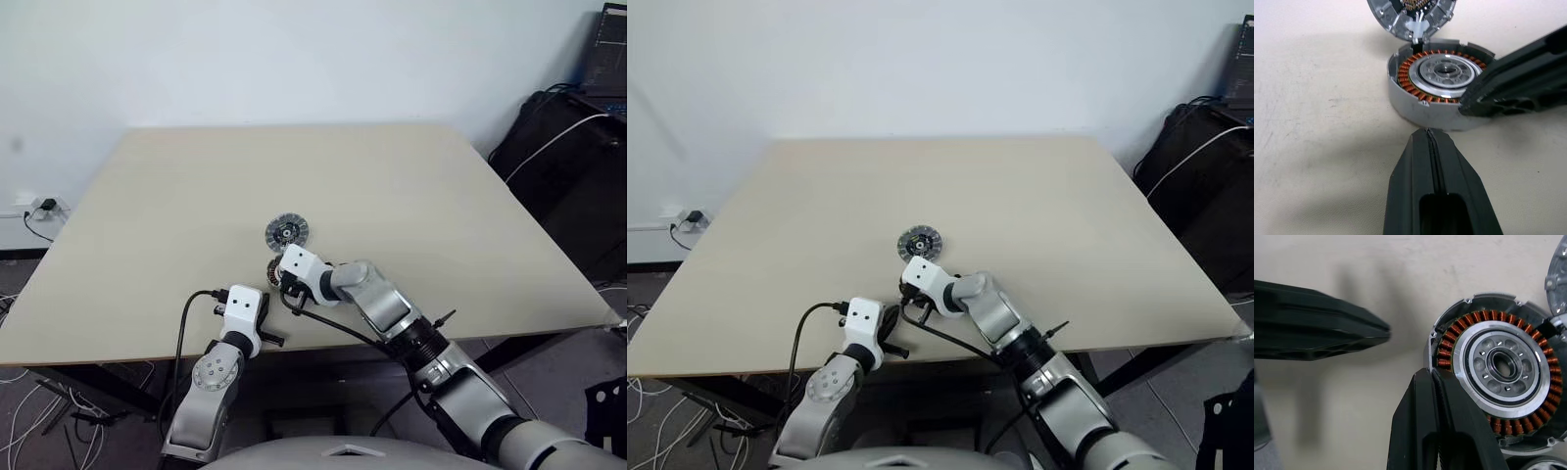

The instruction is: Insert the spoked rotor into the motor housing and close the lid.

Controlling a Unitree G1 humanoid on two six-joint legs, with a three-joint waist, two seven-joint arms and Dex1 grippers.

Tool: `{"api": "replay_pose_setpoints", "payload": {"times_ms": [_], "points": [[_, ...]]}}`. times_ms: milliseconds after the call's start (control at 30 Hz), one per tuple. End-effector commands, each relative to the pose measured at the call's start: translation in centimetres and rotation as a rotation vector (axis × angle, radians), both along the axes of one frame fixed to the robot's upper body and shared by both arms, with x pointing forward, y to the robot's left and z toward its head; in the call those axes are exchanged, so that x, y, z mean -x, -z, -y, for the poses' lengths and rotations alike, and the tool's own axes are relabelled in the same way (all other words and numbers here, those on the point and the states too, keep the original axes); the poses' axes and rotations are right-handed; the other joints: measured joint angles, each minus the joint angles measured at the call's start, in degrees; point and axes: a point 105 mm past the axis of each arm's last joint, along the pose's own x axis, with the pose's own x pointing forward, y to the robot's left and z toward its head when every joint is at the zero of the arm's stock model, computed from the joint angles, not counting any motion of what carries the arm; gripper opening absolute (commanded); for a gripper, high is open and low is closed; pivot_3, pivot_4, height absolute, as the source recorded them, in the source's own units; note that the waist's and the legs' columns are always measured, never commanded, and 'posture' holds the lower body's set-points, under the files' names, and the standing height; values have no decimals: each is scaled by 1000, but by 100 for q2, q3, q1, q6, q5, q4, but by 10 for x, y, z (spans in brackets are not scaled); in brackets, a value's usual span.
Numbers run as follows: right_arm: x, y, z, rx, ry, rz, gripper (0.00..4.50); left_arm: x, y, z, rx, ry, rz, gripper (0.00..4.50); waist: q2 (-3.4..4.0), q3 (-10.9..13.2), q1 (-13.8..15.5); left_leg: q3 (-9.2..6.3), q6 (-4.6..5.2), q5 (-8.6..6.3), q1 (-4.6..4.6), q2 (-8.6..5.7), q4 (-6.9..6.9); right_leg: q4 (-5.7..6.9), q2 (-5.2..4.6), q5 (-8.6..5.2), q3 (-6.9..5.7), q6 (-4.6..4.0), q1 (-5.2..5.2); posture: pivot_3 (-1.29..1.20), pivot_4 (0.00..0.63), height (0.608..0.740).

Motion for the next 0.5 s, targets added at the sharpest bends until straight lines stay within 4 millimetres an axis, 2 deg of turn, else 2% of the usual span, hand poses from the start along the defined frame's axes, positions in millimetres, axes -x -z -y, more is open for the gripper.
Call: {"api": "replay_pose_setpoints", "payload": {"times_ms": [33,233,367,500], "points": [[9,-16,-10,-52,-52,20,22,-4,-8,3,15,7,34,0,-1,1,0,0,0,0,0,0,0,0,0,-4,0,-7,0,0,0,740],[18,-15,-9,-52,-60,10,22,-4,-8,3,14,10,31,0,-4,2,6,0,0,0,1,0,0,0,0,-6,-1,-9,1,0,0,740],[10,-18,-7,-68,-20,61,22,-5,-8,3,14,10,31,0,-4,2,7,-1,0,0,1,0,0,0,0,-6,-2,-9,1,0,0,740],[3,-27,-10,-123,16,88,1010,-4,-8,2,13,7,32,0,-7,2,10,0,-1,0,2,0,0,1,0,-6,-2,-9,2,0,0,740]]}}
